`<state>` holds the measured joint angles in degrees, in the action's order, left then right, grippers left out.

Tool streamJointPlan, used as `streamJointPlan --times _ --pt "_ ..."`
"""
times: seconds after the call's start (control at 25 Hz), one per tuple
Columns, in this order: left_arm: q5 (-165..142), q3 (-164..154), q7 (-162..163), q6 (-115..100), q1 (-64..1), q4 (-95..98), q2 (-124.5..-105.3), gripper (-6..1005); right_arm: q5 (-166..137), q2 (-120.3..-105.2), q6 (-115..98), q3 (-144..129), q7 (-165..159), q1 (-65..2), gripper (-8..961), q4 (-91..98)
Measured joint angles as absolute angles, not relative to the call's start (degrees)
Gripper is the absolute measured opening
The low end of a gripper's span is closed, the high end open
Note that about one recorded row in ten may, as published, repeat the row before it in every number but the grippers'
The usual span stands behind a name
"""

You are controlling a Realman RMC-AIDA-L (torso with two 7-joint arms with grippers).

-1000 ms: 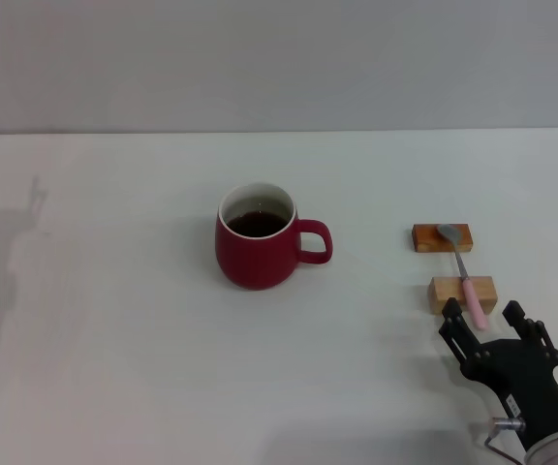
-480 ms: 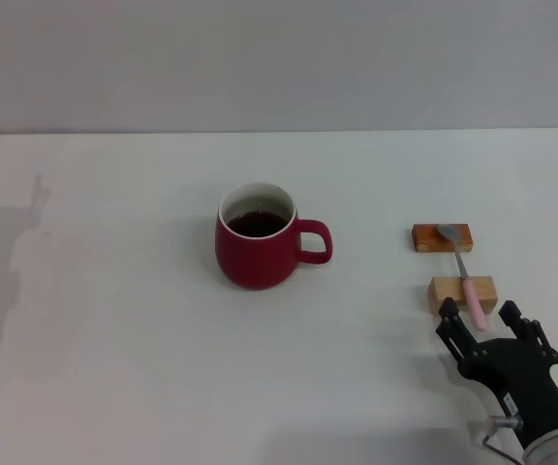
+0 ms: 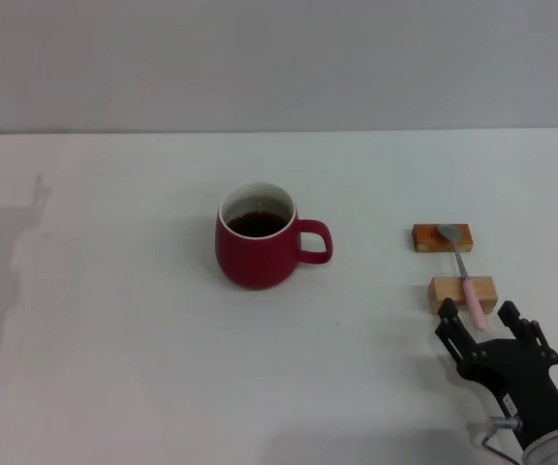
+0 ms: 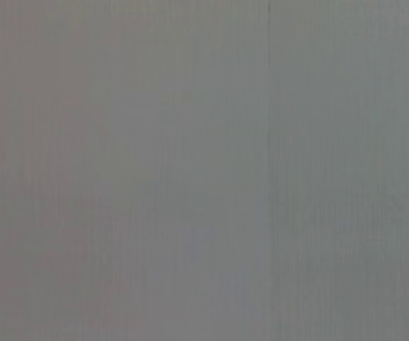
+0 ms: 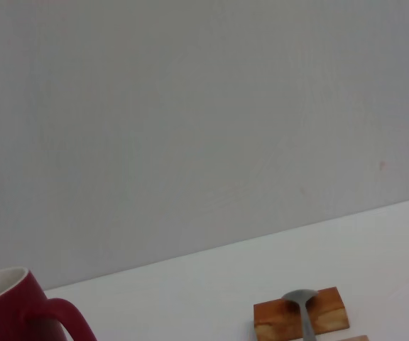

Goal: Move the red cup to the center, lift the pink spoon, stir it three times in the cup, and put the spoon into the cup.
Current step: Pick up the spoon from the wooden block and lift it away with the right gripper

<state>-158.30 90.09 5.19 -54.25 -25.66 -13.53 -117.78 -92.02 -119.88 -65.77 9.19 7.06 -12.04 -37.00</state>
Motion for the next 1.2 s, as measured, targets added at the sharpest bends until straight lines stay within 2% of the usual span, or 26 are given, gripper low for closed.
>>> streamJointPlan --times 0.68,0.76,1.2 --pt "-158.56 90.09 5.09 -54.91 -25.46 -13.64 -117.77 840 -92.47 -119.79 -67.11 8.42 7.03 -11.47 651 -37.45" --pt "-158.58 90.09 5.09 -55.18 -25.54 -13.5 -117.77 840 -92.25 -119.79 -67.21 8.77 7.03 -11.03 478 -37.45" --pt "-158.75 90.09 5.09 -55.49 -25.64 -13.38 -117.77 839 -92.07 -119.79 -67.81 8.82 6.96 -10.43 476 -37.4"
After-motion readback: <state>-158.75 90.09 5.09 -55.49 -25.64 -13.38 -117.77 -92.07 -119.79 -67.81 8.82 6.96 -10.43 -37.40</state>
